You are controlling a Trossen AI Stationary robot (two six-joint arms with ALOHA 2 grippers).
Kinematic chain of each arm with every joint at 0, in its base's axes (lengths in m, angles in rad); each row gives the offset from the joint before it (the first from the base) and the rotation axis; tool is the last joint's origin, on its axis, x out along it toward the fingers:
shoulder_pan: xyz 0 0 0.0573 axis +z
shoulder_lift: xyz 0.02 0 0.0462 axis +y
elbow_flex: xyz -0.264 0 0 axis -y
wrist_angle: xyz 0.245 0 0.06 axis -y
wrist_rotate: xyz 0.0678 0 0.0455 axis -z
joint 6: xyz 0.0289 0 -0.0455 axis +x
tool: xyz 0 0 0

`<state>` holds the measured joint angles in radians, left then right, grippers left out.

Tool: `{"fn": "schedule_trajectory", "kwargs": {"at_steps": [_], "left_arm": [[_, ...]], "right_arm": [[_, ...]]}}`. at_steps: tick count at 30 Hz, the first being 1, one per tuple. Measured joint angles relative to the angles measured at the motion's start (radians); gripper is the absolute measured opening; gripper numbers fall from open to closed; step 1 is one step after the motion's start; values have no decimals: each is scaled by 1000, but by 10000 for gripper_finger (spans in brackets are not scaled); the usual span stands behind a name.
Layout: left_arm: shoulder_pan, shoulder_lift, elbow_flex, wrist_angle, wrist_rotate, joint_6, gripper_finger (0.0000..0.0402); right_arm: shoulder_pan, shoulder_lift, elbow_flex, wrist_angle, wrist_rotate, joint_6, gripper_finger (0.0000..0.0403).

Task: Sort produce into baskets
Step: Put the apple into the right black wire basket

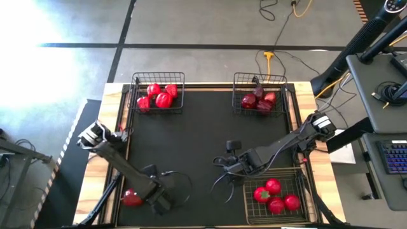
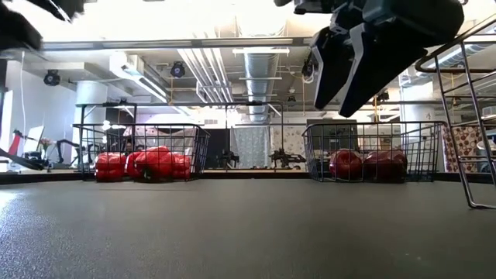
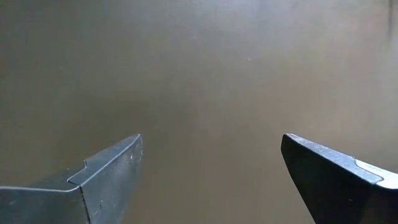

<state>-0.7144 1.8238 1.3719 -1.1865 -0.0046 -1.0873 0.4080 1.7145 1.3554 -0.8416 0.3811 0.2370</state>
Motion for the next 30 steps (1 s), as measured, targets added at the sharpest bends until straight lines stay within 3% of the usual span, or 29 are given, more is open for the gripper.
{"fn": "schedule_trajectory", "kwargs": {"at_steps": [6, 11, 18, 26, 30], "left_arm": [[-107, -1, 119, -280, 33, -206, 302], [-191, -2, 153, -384, 180, -331, 332], [-262, 0, 141, -385, 433, -353, 314], [-264, -8, 117, -385, 466, -315, 275], [-262, -8, 43, -321, 566, -261, 261]], "right_arm": [[-1, -2, -32, 6, 1, 42, 376], [-1, -1, -36, 15, 2, 47, 376], [0, -1, -24, 38, 0, 26, 376], [0, -1, 3, 70, 0, -13, 376], [0, -1, 9, 76, 0, -13, 376]]}}
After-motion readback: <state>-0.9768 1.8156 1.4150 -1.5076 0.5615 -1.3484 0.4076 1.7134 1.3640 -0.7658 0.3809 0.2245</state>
